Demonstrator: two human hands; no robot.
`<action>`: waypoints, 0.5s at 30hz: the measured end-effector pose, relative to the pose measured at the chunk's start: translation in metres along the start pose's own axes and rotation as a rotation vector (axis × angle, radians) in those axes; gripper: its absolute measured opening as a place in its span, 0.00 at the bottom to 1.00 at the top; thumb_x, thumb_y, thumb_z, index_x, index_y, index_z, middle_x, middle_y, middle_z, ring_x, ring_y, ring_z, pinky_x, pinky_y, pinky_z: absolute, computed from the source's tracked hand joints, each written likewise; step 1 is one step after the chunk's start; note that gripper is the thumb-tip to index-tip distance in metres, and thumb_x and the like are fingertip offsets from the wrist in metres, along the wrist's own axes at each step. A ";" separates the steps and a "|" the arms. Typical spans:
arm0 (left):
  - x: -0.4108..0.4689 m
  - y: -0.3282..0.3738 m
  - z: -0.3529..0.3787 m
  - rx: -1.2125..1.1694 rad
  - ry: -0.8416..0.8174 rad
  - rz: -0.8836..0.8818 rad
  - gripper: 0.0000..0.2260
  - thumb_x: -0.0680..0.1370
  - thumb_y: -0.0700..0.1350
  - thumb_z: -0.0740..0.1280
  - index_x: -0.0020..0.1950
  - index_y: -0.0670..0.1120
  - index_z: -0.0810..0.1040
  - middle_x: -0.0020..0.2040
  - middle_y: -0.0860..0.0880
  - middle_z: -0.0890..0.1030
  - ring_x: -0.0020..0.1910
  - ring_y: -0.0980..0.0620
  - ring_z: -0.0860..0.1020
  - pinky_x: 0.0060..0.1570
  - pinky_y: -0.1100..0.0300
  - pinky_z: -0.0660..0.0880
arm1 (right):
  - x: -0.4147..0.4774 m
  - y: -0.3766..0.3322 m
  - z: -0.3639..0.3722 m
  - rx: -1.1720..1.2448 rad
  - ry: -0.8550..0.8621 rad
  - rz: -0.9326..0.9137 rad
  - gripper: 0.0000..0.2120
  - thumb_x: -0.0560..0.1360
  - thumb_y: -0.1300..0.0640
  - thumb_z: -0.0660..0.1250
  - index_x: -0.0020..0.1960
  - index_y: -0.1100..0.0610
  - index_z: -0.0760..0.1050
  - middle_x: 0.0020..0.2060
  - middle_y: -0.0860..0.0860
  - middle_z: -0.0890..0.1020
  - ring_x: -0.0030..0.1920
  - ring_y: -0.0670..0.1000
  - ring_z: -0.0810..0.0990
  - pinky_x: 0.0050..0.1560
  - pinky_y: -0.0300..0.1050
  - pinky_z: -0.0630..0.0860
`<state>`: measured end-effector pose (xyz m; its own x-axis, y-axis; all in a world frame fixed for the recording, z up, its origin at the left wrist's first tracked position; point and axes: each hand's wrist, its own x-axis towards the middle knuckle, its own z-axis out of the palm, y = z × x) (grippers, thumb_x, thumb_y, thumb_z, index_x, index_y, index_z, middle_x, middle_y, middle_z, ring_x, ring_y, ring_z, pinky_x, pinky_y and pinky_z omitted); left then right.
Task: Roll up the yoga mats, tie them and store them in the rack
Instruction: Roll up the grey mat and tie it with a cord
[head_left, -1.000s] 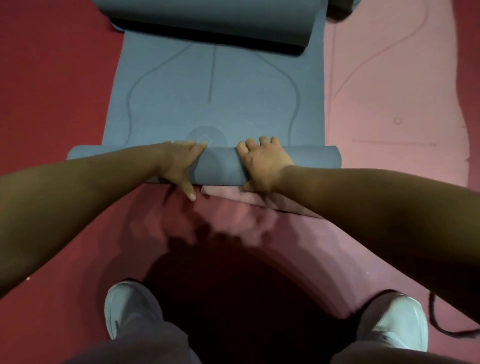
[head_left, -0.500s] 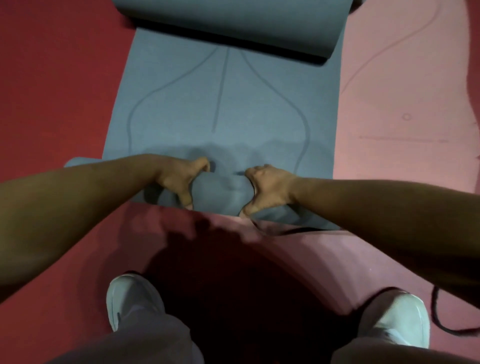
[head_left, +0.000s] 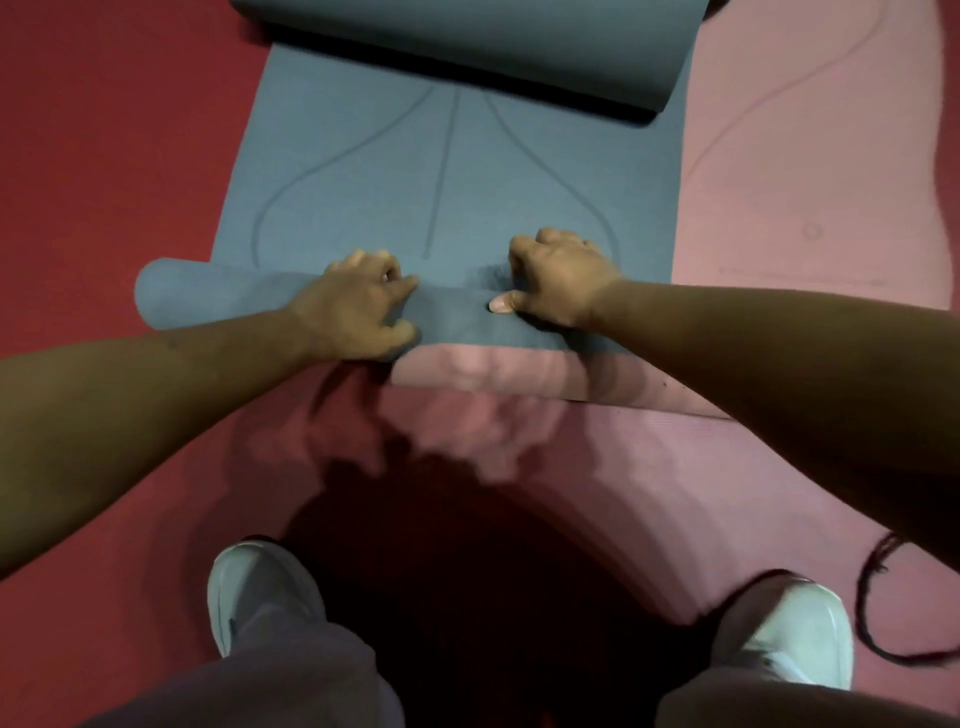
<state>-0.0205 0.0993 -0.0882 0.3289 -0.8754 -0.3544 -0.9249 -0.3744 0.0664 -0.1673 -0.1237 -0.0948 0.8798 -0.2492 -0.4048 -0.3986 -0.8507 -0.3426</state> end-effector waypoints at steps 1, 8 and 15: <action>0.002 0.001 0.000 0.053 -0.052 0.014 0.41 0.68 0.70 0.57 0.71 0.42 0.72 0.60 0.40 0.74 0.55 0.36 0.74 0.58 0.42 0.73 | 0.001 -0.001 0.001 -0.017 0.004 0.006 0.24 0.75 0.35 0.65 0.57 0.54 0.71 0.57 0.58 0.75 0.61 0.61 0.73 0.60 0.54 0.68; 0.029 -0.012 -0.015 -0.223 -0.221 -0.008 0.34 0.67 0.52 0.79 0.67 0.43 0.69 0.61 0.42 0.77 0.59 0.41 0.76 0.56 0.53 0.71 | -0.020 -0.017 0.022 -0.168 0.207 -0.021 0.23 0.82 0.42 0.53 0.62 0.60 0.71 0.57 0.62 0.77 0.57 0.64 0.75 0.57 0.56 0.70; 0.020 -0.020 -0.007 0.111 0.063 -0.035 0.36 0.71 0.61 0.72 0.76 0.51 0.65 0.60 0.40 0.72 0.58 0.39 0.71 0.57 0.46 0.66 | -0.013 -0.009 0.019 -0.293 -0.034 -0.018 0.48 0.66 0.35 0.71 0.74 0.58 0.56 0.65 0.60 0.69 0.66 0.62 0.68 0.68 0.60 0.63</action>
<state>0.0056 0.0866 -0.0900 0.3696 -0.8810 -0.2954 -0.9269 -0.3720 -0.0500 -0.1799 -0.1037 -0.1022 0.8747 -0.2214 -0.4311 -0.2871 -0.9534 -0.0929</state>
